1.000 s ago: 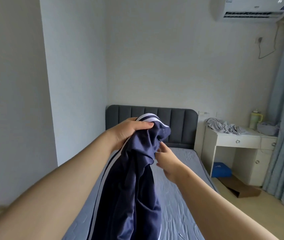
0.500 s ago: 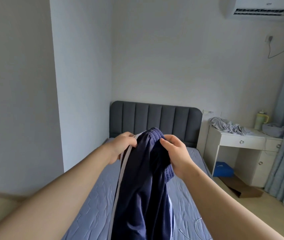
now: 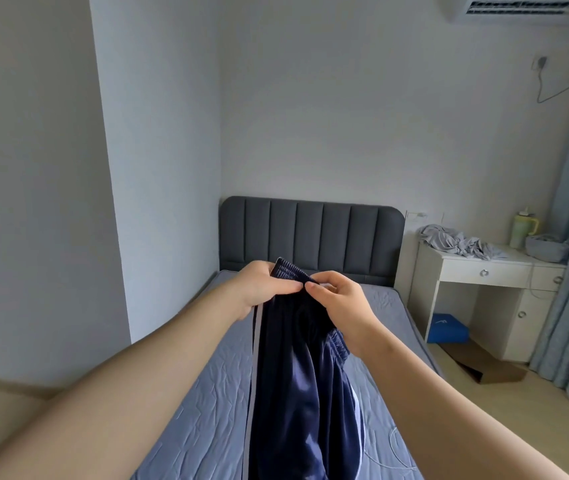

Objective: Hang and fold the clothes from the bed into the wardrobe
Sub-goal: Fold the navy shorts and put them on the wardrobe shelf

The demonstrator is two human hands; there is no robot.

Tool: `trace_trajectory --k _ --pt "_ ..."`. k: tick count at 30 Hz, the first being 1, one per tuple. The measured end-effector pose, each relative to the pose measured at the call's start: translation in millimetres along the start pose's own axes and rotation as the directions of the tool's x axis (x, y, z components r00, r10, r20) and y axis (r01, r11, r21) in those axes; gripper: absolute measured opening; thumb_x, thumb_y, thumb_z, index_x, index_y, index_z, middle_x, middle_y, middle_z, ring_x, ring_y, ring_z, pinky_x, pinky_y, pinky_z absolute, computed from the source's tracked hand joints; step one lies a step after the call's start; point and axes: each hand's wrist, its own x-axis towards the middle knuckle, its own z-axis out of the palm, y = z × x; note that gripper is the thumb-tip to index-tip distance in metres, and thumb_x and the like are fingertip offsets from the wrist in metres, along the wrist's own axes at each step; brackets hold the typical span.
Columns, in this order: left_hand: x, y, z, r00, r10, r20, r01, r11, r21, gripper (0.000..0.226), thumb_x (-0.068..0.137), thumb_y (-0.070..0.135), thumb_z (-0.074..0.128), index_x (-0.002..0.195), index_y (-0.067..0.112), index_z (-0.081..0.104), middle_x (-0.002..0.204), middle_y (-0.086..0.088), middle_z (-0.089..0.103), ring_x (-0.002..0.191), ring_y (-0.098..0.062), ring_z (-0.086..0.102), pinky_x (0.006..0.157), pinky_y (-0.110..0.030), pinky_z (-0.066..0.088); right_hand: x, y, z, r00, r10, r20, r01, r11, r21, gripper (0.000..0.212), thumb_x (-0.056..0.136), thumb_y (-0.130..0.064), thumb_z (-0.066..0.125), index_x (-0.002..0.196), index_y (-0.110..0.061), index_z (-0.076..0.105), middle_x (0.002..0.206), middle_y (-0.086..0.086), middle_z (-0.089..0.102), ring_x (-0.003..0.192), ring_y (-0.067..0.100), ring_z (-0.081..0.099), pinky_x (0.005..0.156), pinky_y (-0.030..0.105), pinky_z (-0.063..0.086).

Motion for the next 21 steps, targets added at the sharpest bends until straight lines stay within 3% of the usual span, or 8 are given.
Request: trace_trajectory --k 3,5,9,11,14,16,19,21 --pt "5 6 -7 0.996 0.070 -0.054 -0.069 0.997 0.030 0.006 0.083 0.015 0.069 0.087 0.019 0.067 0.084 0.003 0.069 0.081 -0.012 0.065 0.066 -0.018 0.049 -2 0 -7 1.000 0.025 -0.016 -0.025 1.000 -0.014 0.006 0.088 -0.018 0.062 0.083 -0.021 0.065 0.077 -0.002 0.069 0.069 0.012 0.067 0.062 0.025 0.056" --pt "6 15 -17 0.984 0.152 -0.095 -0.149 0.988 0.035 0.006 0.082 0.013 0.068 0.084 0.019 0.066 0.084 0.001 0.070 0.084 -0.017 0.066 0.074 -0.025 0.053 -6 3 -14 0.999 0.049 -0.009 -0.049 0.994 -0.094 0.006 0.087 -0.020 0.064 0.082 -0.020 0.065 0.075 -0.004 0.069 0.063 0.006 0.066 0.053 0.017 0.052" --pt "4 32 -46 0.893 0.431 -0.130 -0.310 0.798 0.517 0.017 0.081 0.022 0.070 0.096 0.014 0.067 0.085 0.003 0.065 0.082 -0.012 0.057 0.071 -0.023 0.039 -17 21 -20 0.985 0.154 0.072 -0.128 0.951 -0.282 0.008 0.085 -0.020 0.066 0.087 -0.012 0.066 0.081 0.003 0.066 0.068 0.012 0.062 0.065 0.024 0.052" --pt "2 38 -56 0.855 0.503 -0.128 -0.351 0.742 0.571 0.018 0.083 0.024 0.068 0.098 0.014 0.066 0.083 0.007 0.063 0.080 -0.011 0.057 0.069 -0.023 0.038 -21 33 -21 0.969 0.215 0.124 -0.156 0.915 -0.371 0.020 0.085 -0.020 0.066 0.095 -0.002 0.066 0.084 0.007 0.064 0.075 0.016 0.059 0.071 0.027 0.049" --pt "0 38 -67 0.802 0.559 -0.211 -0.365 0.738 0.568 0.015 0.085 0.025 0.066 0.096 0.014 0.065 0.081 0.007 0.062 0.077 -0.013 0.055 0.067 -0.024 0.038 -20 45 -18 0.944 0.291 0.154 -0.153 0.802 -0.578 0.025 0.086 -0.026 0.063 0.102 -0.008 0.067 0.090 0.007 0.065 0.082 0.017 0.055 0.073 0.027 0.041" --pt "1 34 -73 0.769 0.592 -0.242 -0.368 0.719 0.590 0.013 0.086 0.026 0.064 0.095 0.016 0.064 0.077 0.010 0.058 0.075 -0.013 0.053 0.062 -0.023 0.036 -16 47 -16 0.964 0.245 0.108 -0.101 0.706 -0.701 0.021 0.085 -0.037 0.060 0.092 -0.019 0.067 0.084 -0.002 0.061 0.086 0.018 0.052 0.073 0.029 0.037" --pt "0 26 -81 0.730 0.653 -0.202 -0.315 0.583 0.749 0.013 0.089 0.026 0.059 0.101 0.020 0.061 0.083 0.013 0.052 0.078 -0.012 0.049 0.061 -0.023 0.034 -10 42 -14 0.990 0.133 0.036 -0.036 0.496 -0.868 0.024 0.084 -0.052 0.056 0.086 -0.030 0.065 0.090 -0.007 0.044 0.094 0.018 0.038 0.075 0.030 0.031" --pt "-2 18 -88 0.771 0.616 -0.161 -0.280 0.555 0.784 0.015 0.091 0.023 0.056 0.106 0.024 0.057 0.093 0.012 0.053 0.083 -0.011 0.048 0.068 -0.025 0.034 -5 40 -17 0.990 0.138 -0.029 -0.098 0.526 -0.845 0.024 0.085 -0.049 0.057 0.082 -0.026 0.062 0.094 -0.004 0.041 0.092 0.017 0.036 0.074 0.029 0.033"
